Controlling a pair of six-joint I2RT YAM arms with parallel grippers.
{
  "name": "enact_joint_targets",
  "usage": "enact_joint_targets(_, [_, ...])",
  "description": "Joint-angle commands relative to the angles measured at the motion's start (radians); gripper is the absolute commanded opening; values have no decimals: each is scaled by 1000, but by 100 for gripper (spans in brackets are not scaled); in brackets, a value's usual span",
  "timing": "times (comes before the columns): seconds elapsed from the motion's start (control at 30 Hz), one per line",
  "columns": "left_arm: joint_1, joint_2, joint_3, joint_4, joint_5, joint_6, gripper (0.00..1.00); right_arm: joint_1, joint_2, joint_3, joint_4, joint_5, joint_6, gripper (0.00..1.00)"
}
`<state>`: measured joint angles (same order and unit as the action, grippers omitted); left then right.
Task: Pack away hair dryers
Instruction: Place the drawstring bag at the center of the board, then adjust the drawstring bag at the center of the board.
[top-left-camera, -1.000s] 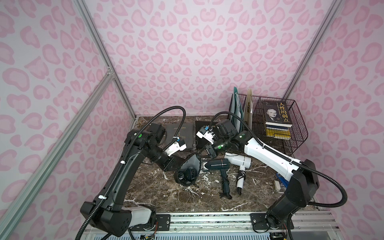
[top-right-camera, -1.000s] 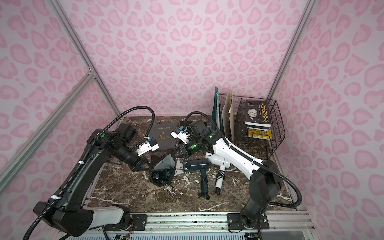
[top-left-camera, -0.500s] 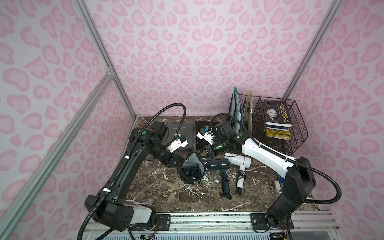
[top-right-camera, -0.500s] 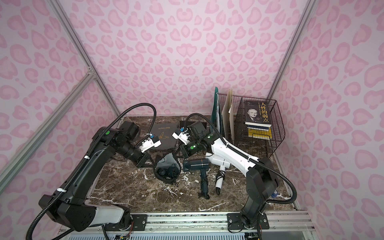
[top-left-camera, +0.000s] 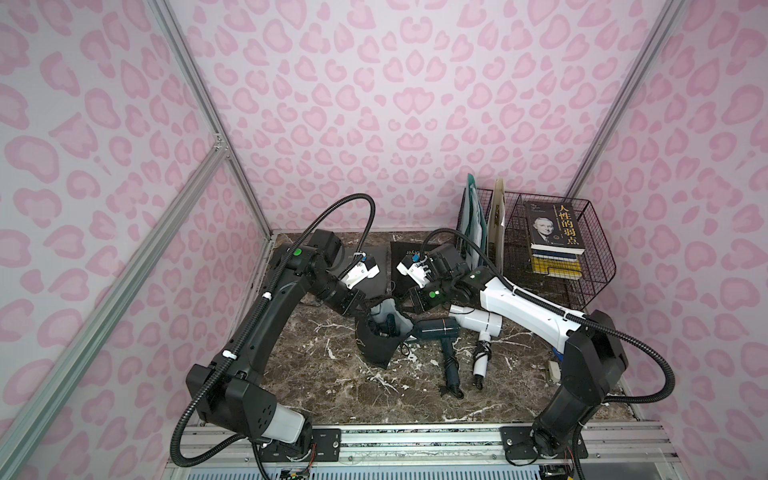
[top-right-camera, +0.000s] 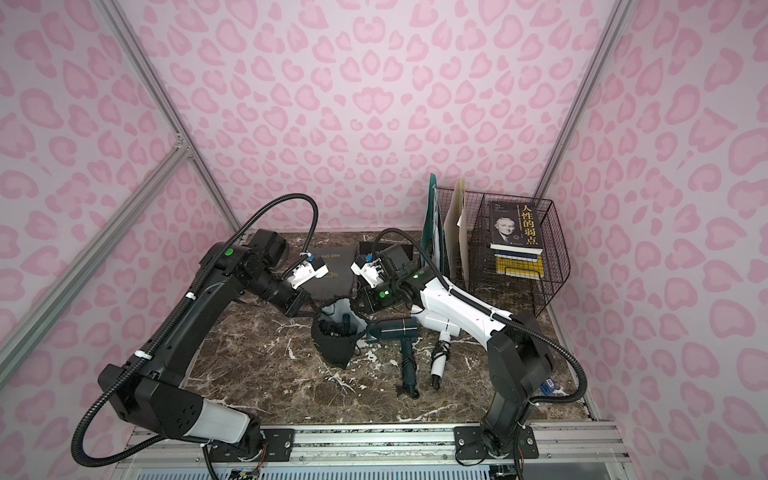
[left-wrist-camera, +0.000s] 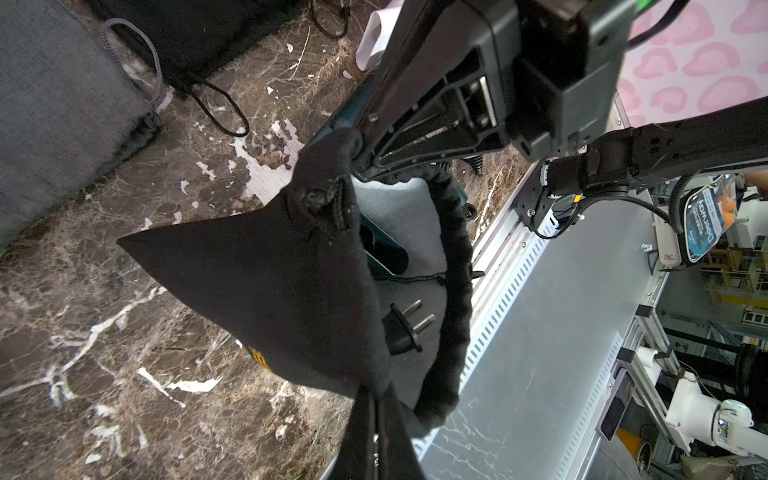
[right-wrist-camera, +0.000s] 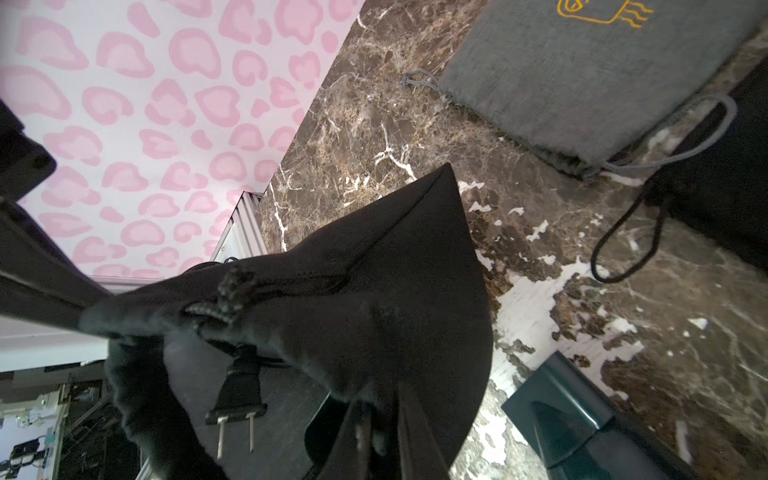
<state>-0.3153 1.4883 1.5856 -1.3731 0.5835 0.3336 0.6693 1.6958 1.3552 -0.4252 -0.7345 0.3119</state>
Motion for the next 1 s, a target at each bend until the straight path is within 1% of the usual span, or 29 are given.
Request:
enact_joint_targets(0.0, [-1, -3, -3, 11, 27, 6, 2, 8, -33, -39, 60, 32, 56, 21])
enact_joint_targets(0.13, [1, -34, -36, 15, 5, 26, 1, 26, -98, -87, 95, 73, 107, 31])
enact_joint_targets(0.23, [0, -61, -58, 22, -8, 34, 2, 45, -152, -149, 140, 104, 169, 35])
enact_joint_targets(0.33, [0, -79, -73, 26, -11, 36, 1, 75, -210, -204, 161, 177, 221, 37])
enact_joint_targets(0.43, [1, -87, -78, 30, -8, 32, 2, 103, -258, -236, 143, 268, 277, 39])
enact_joint_targets(0.57, [0, -83, -83, 36, -6, 27, 1, 178, -338, -284, 153, 386, 355, 43])
enact_joint_targets(0.67, [1, -74, -84, 40, 1, 24, 1, 193, -403, -323, 161, 451, 409, 46])
enact_joint_targets(0.77, [1, -74, -84, 42, -1, 24, 2, 198, -462, -379, 169, 484, 479, 46])
enact_joint_targets(0.87, [0, -79, -82, 43, 1, 23, 1, 232, -527, -446, 185, 529, 548, 46])
enact_joint_targets(0.97, [0, -82, -81, 43, 9, 20, 1, 262, -584, -538, 294, 516, 624, 47])
